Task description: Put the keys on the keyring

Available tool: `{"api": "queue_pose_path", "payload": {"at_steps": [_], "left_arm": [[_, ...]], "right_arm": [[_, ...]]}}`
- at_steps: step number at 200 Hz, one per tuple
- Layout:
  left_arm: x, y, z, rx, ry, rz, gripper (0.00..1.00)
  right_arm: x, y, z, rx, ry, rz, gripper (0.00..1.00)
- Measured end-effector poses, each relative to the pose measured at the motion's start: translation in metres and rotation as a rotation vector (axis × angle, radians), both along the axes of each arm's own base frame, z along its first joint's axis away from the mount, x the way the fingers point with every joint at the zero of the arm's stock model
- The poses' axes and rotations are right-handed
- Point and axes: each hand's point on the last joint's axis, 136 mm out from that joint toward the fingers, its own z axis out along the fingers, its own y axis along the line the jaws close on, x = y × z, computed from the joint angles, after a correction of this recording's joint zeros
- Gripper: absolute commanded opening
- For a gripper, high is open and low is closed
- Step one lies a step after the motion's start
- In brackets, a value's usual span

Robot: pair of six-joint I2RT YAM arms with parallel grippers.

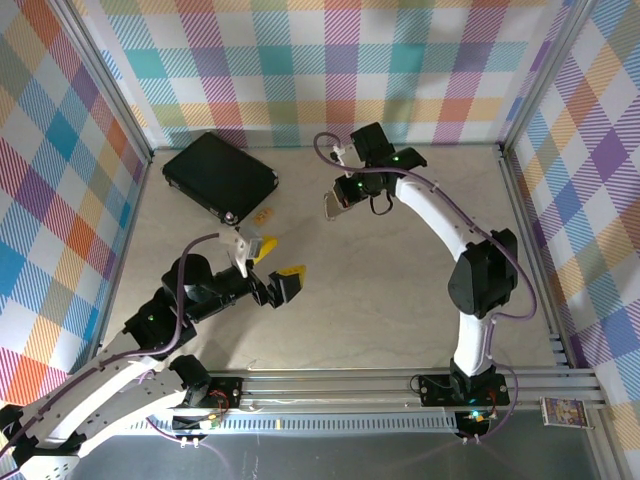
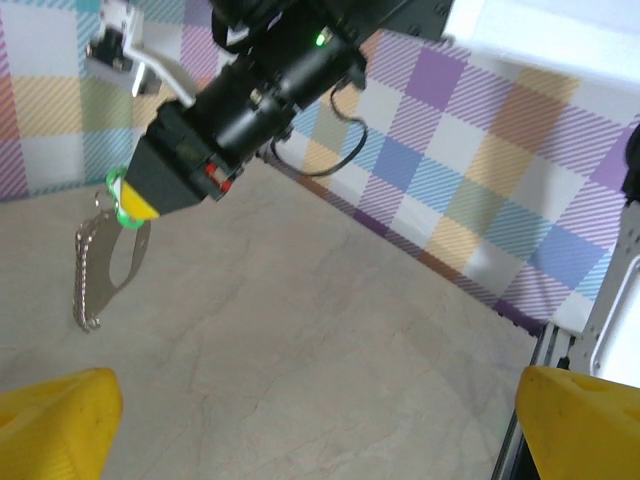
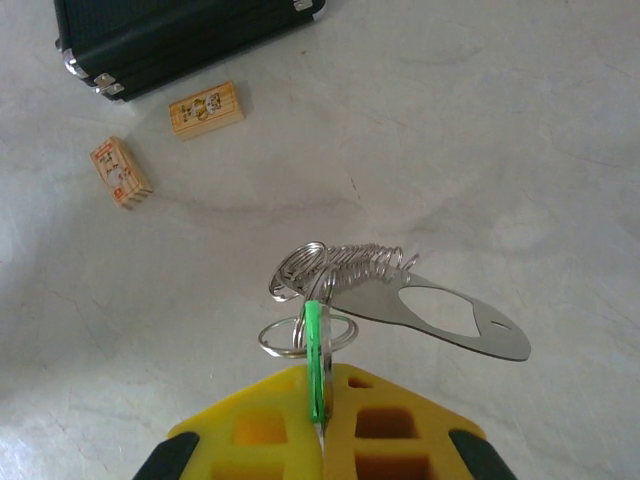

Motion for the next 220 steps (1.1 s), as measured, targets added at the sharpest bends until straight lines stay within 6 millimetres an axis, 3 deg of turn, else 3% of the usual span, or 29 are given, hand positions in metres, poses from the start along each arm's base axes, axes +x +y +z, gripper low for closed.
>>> {"api": "queue_pose_path", "payload": {"at_steps": [21,95,145,199,220], "left_arm": [[-0.001,0.005,0.011,-0.019,-0.021,0.015,1.0],[0.004,0.009,0.011,-0.017,-0.023,0.053,1.0],[0.003,0.012,0.013,-0.033,-0.023,0.062,1.0],[0.009,0.007,0.004,-0.027,-0.003,0.068,1.0],[0.012,0.004,-0.002,-0.014,0.008,0.069,1.0]], "right_arm": [[0.008,0.003,-0.013,0.007,0.028,-0.011,0.0],[0.01,0.012,-0.036,0.067,0.09,-0.048,0.0],[-0.013,0.001,-0.078,0.041,0.189,-0.069,0.0],[-0.039,-0.009,-0.068,0.081,0.188,-0.077,0.0],[-0.05,-0.012,-0.072,0.1,0.207,-0.08,0.0]]}}
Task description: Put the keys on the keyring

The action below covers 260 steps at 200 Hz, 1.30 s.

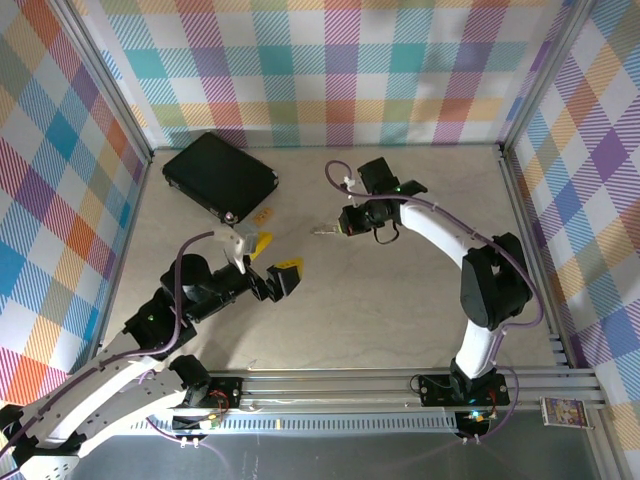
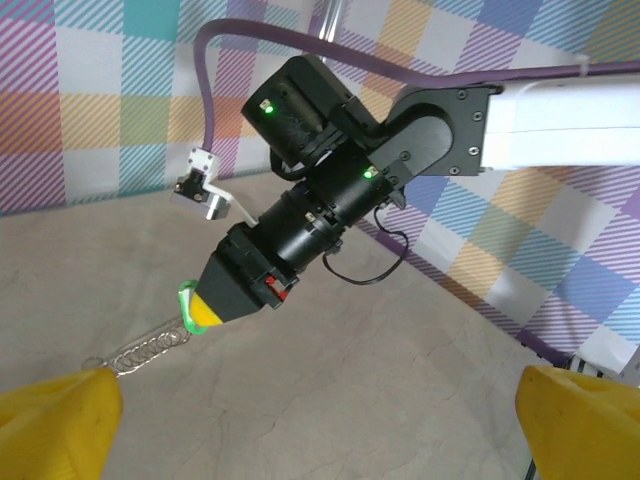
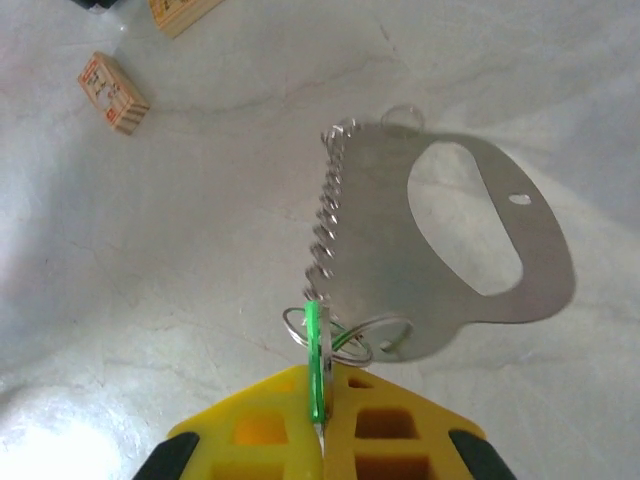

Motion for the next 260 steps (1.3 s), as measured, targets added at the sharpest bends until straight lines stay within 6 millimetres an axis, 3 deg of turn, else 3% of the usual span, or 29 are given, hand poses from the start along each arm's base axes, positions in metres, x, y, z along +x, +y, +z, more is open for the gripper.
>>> {"api": "queue_pose_path", "payload": {"at_steps": [60,115,170,260], "left_arm": [[0.002,-0.002,-0.004,0.006,0.006,0.0,1.0],[0.007,-0.005,-0.012,0.014,0.013,0.008,1.0],[0.01,-0.008,-0.015,0.019,0.017,0.008,1.0],[0.016,-0.015,-0.029,0.04,0.037,0.008,1.0]], "right_arm": [[-0.041,-0.016,-0.05,-0.016,0.144,-0.028,0.0],[-0.074,-0.024,-0.055,0.008,0.169,-0.045,0.0],[-0.112,-0.035,-0.083,-0.017,0.252,-0.069,0.0],[-0.157,-0.045,-0.108,-0.029,0.325,-0.098,0.0]]}}
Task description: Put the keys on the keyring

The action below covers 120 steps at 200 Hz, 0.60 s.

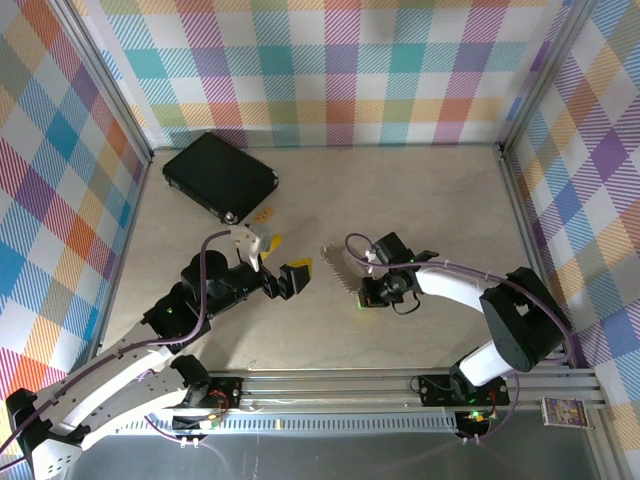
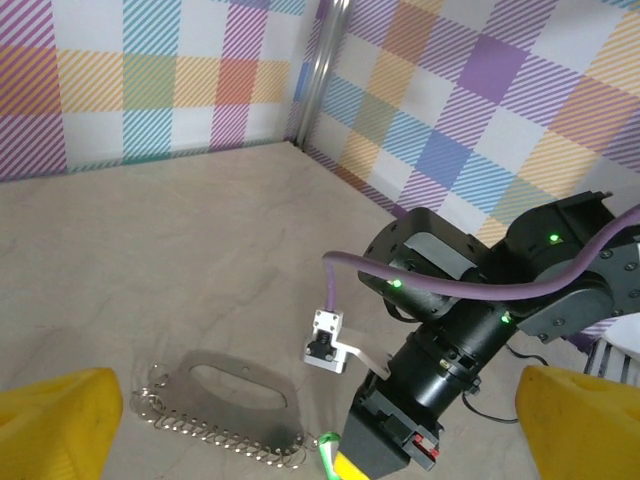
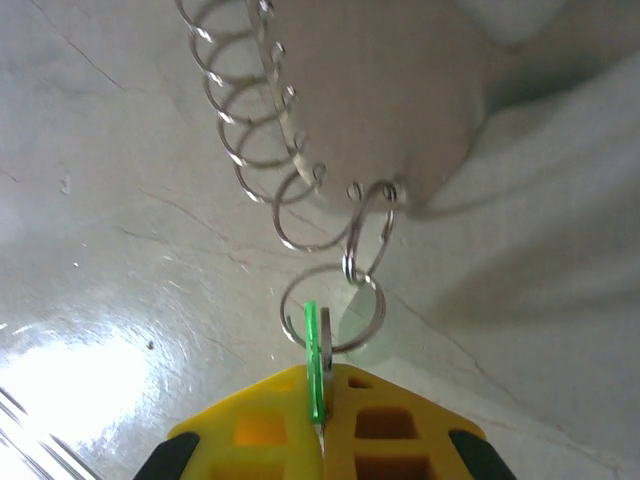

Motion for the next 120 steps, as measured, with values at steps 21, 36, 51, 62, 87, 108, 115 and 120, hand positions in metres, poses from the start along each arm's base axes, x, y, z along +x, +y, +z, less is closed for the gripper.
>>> {"api": "queue_pose_path", "payload": {"at_steps": [21,36,51,62,87,108,115,120], "left_arm": [[0.002,-0.002,-0.004,0.009,0.009,0.0,1.0],[0.002,-0.003,-0.006,0.013,0.013,0.0,1.0],[0.003,-0.003,-0.006,0.014,0.014,0.0,1.0],[0.004,-0.004,-0.006,0.012,0.011,0.0,1.0],[0.007,-0.007,-0.006,0.008,0.008,-0.001,1.0],[0.009,-0.01,-0.008,0.011,0.011,-0.001,1.0],[0.01,-0.011,-0.009,0.014,0.014,-0.001,1.0],[0.01,-0.011,-0.01,0.016,0.016,0.0,1.0]], "right_arm": [[-0.004,-0.002,-0.003,-0.003,0.004,-0.006,0.0],[-0.005,-0.004,-0.005,-0.007,0.009,-0.016,0.0],[-0.007,-0.004,-0.006,-0.006,0.012,-0.018,0.0],[-0.008,-0.004,-0.006,-0.002,0.006,-0.019,0.0],[-0.012,-0.007,-0.007,0.004,0.003,-0.025,0.01],[-0.016,-0.009,-0.007,0.008,0.003,-0.035,0.05],[-0.017,-0.01,-0.007,0.009,0.001,-0.036,0.07],[-0.017,-0.01,-0.007,0.01,0.001,-0.035,0.09]]}}
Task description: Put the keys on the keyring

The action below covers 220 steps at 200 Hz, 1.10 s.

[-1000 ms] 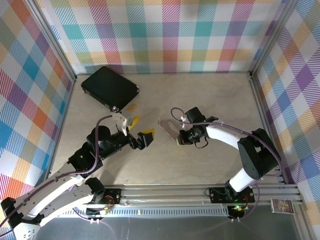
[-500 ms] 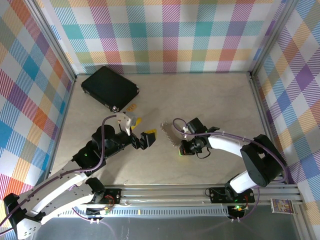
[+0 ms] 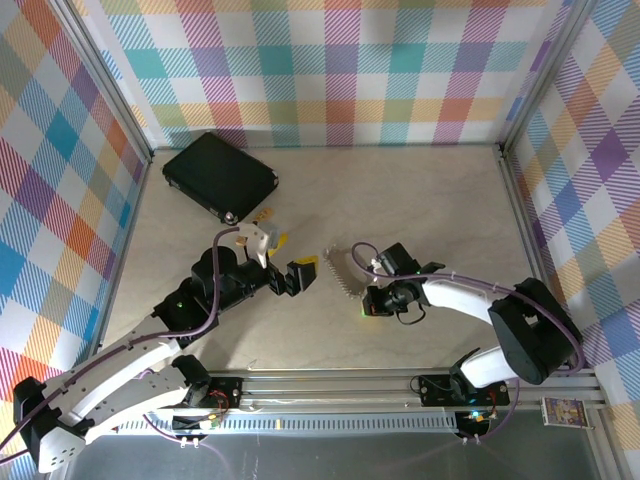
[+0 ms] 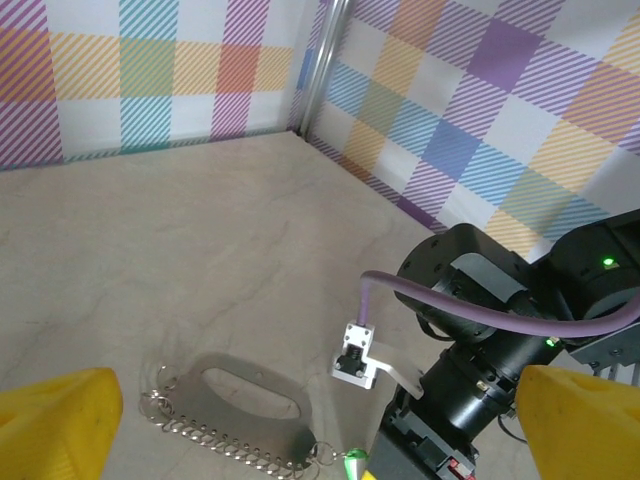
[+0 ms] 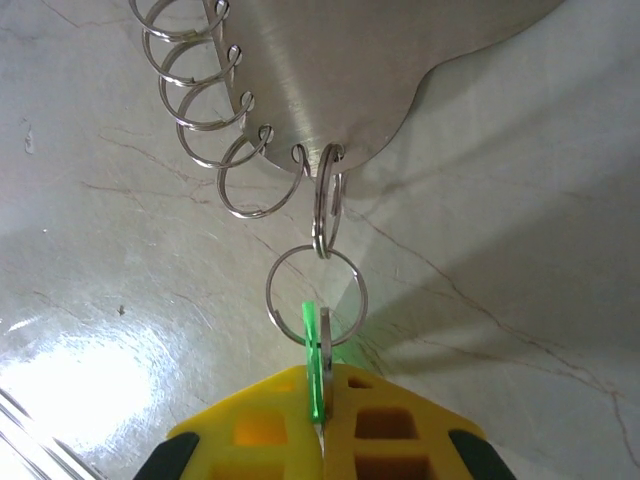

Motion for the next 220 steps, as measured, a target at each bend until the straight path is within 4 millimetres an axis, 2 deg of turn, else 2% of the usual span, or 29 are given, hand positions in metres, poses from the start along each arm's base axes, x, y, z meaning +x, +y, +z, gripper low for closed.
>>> {"api": "queue_pose_path", "payload": {"at_steps": [61,113,149,172,183,196,220], "left_arm": [[0.005,-0.004,-0.013,0.028,0.03,0.004,1.0],[0.01,0.004,-0.016,0.039,0.028,0.057,1.0],[0.01,0.015,-0.015,0.049,0.026,0.098,1.0],[0.011,0.022,-0.022,0.077,0.046,0.133,1.0],[0.012,0.025,-0.026,0.092,0.055,0.149,1.0],[0.013,0.029,-0.028,0.102,0.062,0.169,1.0],[0.015,0.041,-0.029,0.111,0.066,0.227,1.0]], "right_arm": [[-0.005,-0.007,-0.004,-0.014,-0.008,-0.015,0.21],[-0.002,-0.015,0.015,-0.011,-0.093,-0.04,0.34],[0.0,-0.023,0.029,-0.021,-0.154,-0.063,0.57],[0.001,-0.029,0.04,-0.022,-0.196,-0.079,0.71],[0.002,-0.032,0.046,-0.021,-0.222,-0.09,0.81],[0.003,-0.035,0.055,-0.016,-0.257,-0.098,1.0],[0.006,-0.042,0.072,-0.011,-0.337,-0.114,0.99]]}}
